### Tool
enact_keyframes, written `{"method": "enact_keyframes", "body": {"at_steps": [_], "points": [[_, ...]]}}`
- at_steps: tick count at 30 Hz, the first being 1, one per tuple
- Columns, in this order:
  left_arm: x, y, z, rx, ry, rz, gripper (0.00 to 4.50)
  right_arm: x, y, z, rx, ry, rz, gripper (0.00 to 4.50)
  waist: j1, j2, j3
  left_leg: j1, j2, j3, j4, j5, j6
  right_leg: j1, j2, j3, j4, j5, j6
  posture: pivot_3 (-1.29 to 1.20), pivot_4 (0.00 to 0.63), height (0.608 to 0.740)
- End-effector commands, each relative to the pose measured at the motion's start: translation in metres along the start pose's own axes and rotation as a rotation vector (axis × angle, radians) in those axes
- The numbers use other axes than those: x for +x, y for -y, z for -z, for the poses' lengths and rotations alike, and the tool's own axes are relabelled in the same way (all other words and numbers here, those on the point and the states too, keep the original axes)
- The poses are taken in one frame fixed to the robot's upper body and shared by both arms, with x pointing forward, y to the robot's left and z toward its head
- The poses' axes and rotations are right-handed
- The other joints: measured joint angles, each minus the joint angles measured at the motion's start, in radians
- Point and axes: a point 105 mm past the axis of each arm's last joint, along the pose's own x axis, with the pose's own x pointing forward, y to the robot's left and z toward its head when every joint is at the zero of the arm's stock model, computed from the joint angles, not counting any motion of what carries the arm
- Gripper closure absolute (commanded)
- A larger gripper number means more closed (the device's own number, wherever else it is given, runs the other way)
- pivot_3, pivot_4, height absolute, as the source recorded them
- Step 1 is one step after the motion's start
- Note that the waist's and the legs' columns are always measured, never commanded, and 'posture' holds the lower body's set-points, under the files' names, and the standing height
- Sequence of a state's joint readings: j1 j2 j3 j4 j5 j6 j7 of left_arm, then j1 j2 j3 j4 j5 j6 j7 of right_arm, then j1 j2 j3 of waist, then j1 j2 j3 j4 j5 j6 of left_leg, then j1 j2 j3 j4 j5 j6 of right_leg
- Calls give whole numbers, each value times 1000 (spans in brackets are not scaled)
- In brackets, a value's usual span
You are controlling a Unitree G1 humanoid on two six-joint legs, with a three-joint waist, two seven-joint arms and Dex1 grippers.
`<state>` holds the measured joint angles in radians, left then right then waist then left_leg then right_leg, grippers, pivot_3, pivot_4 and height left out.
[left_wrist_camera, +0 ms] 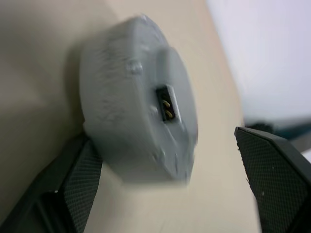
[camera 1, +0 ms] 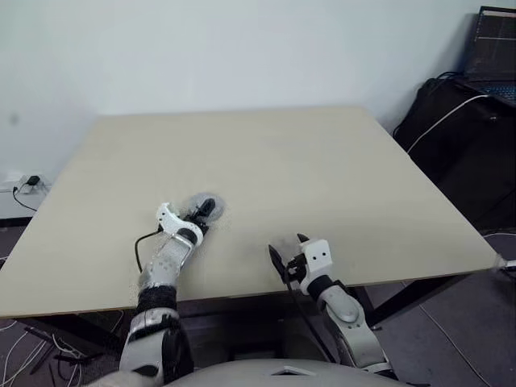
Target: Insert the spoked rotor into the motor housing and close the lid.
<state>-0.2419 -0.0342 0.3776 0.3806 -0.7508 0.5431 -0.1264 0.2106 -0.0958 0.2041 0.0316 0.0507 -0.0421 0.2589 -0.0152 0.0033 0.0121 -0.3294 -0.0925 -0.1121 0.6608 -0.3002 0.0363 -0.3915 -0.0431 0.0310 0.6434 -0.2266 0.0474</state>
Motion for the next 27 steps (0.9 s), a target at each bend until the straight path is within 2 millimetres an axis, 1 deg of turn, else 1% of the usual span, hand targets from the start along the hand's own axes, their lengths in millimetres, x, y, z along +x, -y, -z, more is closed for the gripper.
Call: {"method": "enact_keyframes", "body": {"at_steps": [1, 3, 4, 6, 8, 11, 13, 15, 17, 18, 22, 27], "points": [[-21, -19, 16, 173, -59, -90, 44, 4, 1, -11, 5, 40, -6, 0, 2, 1, 0, 1, 0, 0, 0, 0, 0, 1, 0, 0, 0, -1, 0, 0, 0, 740], [-29, -16, 16, 277, -29, -74, 44, 5, 1, -10, 13, 35, -5, 0, 3, 1, 0, 4, 0, 0, 0, 0, 0, 4, 0, 0, 0, -1, 0, 0, 0, 740], [-33, -13, 18, 321, -13, -59, 44, 6, 3, -9, 53, 31, 8, 0, 3, 1, 0, 5, 1, 0, 0, 0, 0, 5, 0, 0, 0, -2, 1, 0, 0, 740], [-41, -8, 21, 479, 23, -36, 44, 7, 6, -10, 94, 34, 38, 0, 3, 2, 1, 7, 2, 1, 0, -1, -1, 8, 0, 0, 0, -4, -2, 0, 0, 740], [-47, -4, 25, 595, 61, -19, 44, 7, 13, -12, 88, 50, 86, 0, 6, 3, 2, 7, 2, 0, 0, -1, -1, 8, 1, 0, 0, -6, -5, 0, 0, 740], [-55, 1, 20, 790, 206, -31, 44, 5, 25, -13, 86, 78, 169, 0, 11, 2, 5, 6, 2, 0, 0, -1, -1, 8, 0, 0, 0, -6, -5, 0, 0, 740], [-57, 4, 21, 878, 248, -16, 44, 3, 34, -14, 123, 96, 228, 0, 20, 2, 6, 4, 2, 0, 0, -1, -1, 5, 0, -1, 0, -6, -5, 0, 0, 740], [-56, 4, 21, 900, 287, -19, 44, -1, 46, -15, 100, 127, 301, 0, 30, 4, 7, 1, 2, 0, 0, 0, -1, 2, 0, 0, 0, -6, -5, 0, 0, 740], [-56, 6, 19, 939, 327, -23, 44, -5, 53, -16, 75, 153, 347, 0, 36, 4, 7, 1, 2, 0, 0, 0, -1, 1, 0, -1, 0, -5, -5, 0, 0, 740], [-56, 9, 18, 950, 362, -9, 44, -7, 55, -17, 64, 165, 368, 0, 38, 4, 7, 0, 2, 0, 0, 0, -1, 0, 0, -1, 0, -4, -2, 0, 0, 740], [-60, 16, 15, 1047, 468, 5, 44, -16, 60, -19, 26, 194, 432, 0, 43, 4, 7, -2, 2, 0, 0, -1, 0, -1, 0, -3, -1, -3, 0, 0, 0, 740], [-64, 15, 10, 1048, 532, -34, 44, -24, 59, -21, 45, 211, 450, 0, 43, 5, 8, -3, 2, 0, -1, -1, 0, -2, 0, -3, -1, -3, 0, 0, 0, 740]]}}
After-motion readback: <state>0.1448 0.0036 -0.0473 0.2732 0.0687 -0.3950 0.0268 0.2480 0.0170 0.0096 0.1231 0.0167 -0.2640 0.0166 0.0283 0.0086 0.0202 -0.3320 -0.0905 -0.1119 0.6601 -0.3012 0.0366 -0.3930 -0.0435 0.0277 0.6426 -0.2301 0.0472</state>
